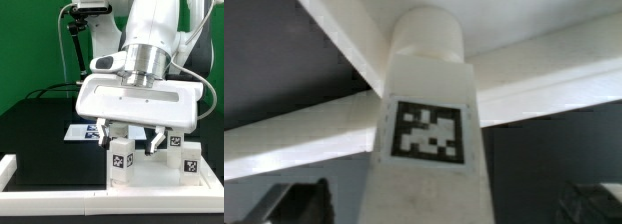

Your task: Assemble square table

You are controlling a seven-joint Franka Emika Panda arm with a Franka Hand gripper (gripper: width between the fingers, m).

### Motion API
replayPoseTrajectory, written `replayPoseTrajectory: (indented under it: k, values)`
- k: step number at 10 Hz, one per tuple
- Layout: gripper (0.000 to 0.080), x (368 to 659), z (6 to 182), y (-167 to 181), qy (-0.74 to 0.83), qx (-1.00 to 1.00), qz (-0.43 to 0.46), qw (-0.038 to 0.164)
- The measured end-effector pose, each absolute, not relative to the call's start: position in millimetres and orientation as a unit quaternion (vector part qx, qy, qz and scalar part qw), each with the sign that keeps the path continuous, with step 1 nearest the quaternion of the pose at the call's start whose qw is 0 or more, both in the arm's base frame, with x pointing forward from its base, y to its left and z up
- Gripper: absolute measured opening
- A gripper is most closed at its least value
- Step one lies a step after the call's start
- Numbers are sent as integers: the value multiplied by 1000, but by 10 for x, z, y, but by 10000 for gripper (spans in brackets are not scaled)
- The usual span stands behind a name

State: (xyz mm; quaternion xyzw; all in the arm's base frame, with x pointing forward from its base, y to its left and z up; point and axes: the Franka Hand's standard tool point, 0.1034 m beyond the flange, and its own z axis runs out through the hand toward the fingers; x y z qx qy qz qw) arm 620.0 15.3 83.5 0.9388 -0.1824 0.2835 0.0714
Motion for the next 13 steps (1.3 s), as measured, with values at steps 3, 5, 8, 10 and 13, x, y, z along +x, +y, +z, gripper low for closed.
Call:
replayPoseTrajectory:
  k: [3,5,8,10,13]
  values:
    - [648,6200,834,153,-182,939,284,71]
    - [648,6200,835,152,-182,939,284,71]
    - [648,6233,938,129,-179,940,283,63]
    - [648,6274,1081,113,-191,941,277,40]
    - [648,6274,1126,35,-210,959,191,10]
